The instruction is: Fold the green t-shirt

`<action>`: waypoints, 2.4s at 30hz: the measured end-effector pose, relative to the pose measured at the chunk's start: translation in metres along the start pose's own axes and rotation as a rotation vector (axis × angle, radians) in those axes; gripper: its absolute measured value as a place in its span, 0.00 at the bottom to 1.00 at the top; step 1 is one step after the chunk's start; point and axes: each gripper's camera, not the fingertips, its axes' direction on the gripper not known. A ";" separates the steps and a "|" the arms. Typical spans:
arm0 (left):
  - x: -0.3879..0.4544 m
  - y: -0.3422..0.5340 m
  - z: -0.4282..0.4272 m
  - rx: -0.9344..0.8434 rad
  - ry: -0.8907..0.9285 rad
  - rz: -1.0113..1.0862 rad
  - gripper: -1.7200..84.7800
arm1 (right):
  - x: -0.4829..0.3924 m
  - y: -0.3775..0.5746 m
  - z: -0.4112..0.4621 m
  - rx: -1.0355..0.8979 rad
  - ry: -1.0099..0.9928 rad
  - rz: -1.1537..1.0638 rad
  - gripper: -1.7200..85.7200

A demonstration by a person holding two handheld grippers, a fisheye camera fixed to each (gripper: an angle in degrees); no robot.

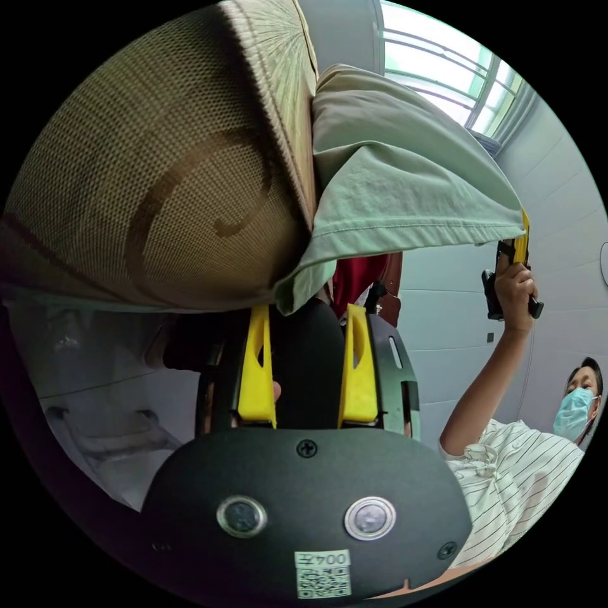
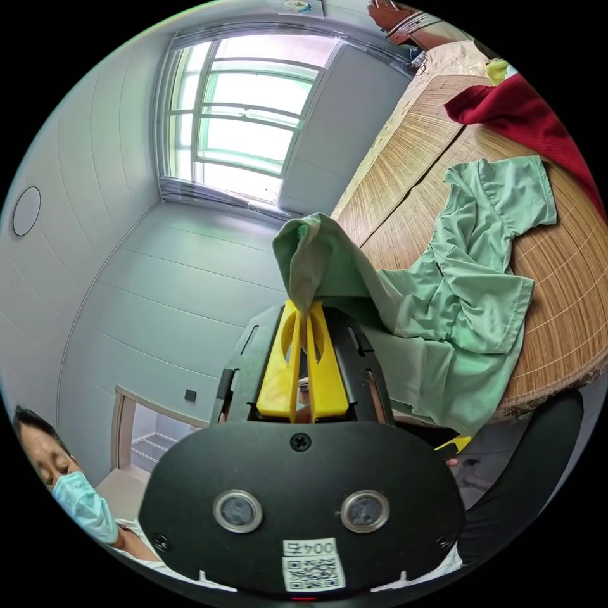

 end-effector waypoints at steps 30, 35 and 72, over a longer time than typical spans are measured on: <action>0.055 0.000 -0.202 0.045 -0.088 0.126 0.05 | -0.117 -0.066 0.007 0.078 0.011 -0.074 0.01; 0.125 -0.003 -0.298 0.171 -0.146 0.301 0.04 | -0.196 -0.102 -0.033 0.172 -0.003 -0.194 0.01; 0.517 0.174 -0.762 0.660 -0.117 1.023 0.03 | -0.623 -0.038 -0.136 0.018 0.056 -0.901 0.08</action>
